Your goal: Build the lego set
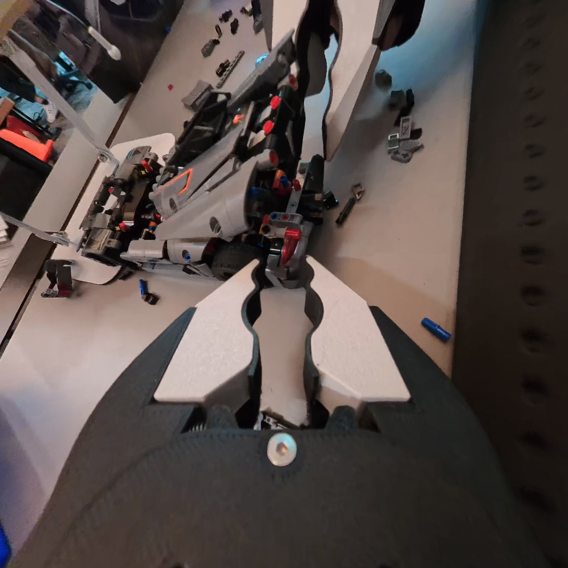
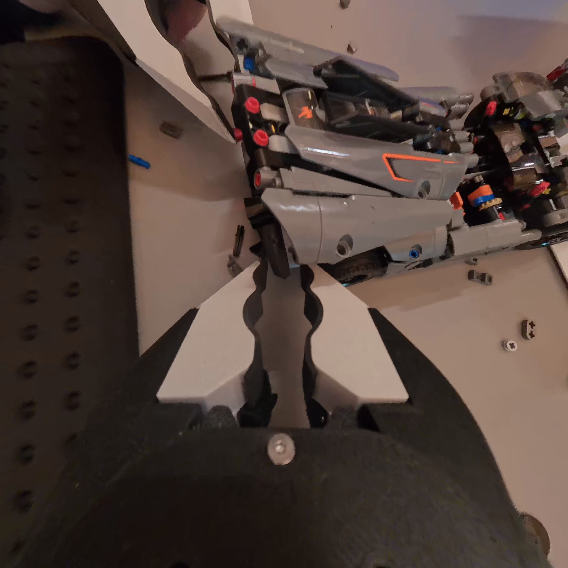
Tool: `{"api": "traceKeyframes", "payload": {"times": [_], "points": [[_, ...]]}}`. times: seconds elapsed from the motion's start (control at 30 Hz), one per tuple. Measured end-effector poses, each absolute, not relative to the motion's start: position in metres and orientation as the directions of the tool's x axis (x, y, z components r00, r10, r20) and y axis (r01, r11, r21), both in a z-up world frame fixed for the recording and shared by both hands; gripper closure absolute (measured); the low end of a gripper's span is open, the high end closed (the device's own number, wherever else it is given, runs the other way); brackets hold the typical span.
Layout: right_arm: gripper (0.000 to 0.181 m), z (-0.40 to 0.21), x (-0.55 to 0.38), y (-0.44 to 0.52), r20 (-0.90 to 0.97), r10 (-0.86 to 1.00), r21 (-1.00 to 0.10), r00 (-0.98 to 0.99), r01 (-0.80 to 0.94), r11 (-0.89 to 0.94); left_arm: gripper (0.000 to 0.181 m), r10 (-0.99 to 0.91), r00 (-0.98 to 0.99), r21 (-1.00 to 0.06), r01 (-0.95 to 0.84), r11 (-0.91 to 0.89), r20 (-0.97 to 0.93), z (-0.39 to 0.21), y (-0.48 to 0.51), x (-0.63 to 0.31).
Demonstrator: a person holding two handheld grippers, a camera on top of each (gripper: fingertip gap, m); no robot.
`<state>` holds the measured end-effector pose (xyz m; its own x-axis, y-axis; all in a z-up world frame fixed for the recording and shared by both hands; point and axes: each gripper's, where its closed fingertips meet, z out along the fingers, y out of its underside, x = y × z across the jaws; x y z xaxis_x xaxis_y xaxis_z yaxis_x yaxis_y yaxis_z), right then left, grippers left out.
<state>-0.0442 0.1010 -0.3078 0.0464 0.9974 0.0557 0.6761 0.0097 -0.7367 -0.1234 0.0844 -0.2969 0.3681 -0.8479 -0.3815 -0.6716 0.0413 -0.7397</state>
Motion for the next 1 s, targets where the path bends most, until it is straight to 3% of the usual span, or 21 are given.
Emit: {"api": "traceKeyframes", "payload": {"times": [0.3, 1.0], "points": [[0.165, -0.314, -0.044, 0.102, 0.053, 0.997, -0.727, 0.048, 0.687, 0.005, 0.173, -0.828, 0.361, -0.742, -0.664, 0.096, -0.430, -0.289, 0.082, -0.110], [0.168, -0.314, -0.047, 0.098, 0.032, 0.999, -0.735, 0.040, 0.678, -0.003, 0.169, -0.803, 0.347, -0.708, -0.694, 0.128, -0.484, -0.291, 0.085, -0.103]]}}
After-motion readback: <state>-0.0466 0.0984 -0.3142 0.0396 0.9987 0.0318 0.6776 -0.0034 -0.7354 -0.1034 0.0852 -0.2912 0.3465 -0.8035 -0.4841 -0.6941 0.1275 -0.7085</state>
